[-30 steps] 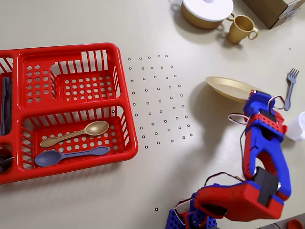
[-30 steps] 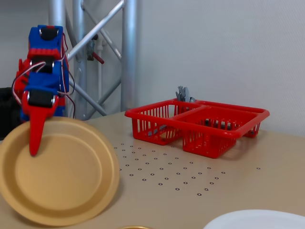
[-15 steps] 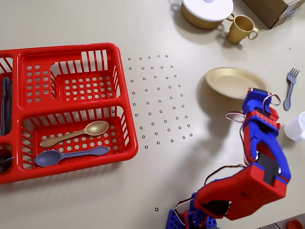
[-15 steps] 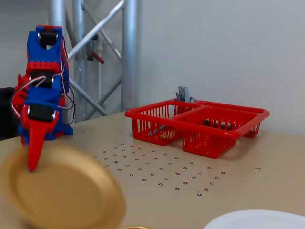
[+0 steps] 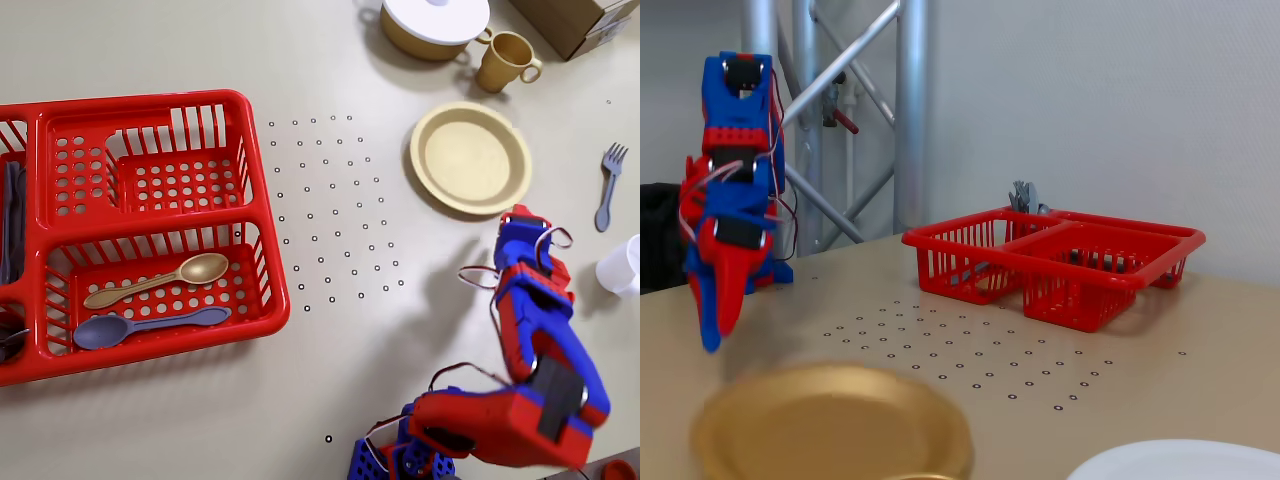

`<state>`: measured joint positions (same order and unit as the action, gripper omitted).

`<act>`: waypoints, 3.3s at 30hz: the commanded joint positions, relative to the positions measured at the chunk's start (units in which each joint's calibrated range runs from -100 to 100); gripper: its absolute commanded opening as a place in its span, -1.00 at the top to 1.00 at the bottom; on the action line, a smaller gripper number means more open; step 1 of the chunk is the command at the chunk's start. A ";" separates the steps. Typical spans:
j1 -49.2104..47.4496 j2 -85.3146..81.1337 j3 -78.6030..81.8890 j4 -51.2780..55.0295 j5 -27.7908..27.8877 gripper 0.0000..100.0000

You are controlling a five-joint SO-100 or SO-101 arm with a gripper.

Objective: Grasp the plate, place it on the cross drawn on the table.

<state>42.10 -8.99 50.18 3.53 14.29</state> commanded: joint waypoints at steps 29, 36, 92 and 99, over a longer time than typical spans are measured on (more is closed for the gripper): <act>-41.53 -70.30 27.88 23.80 -16.26 1.00; -45.55 -86.19 44.02 28.79 -13.53 1.00; -44.26 -86.87 49.73 47.94 -14.26 1.00; -44.26 -86.87 49.73 47.94 -14.26 1.00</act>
<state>-2.50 -95.34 98.82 51.44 -0.17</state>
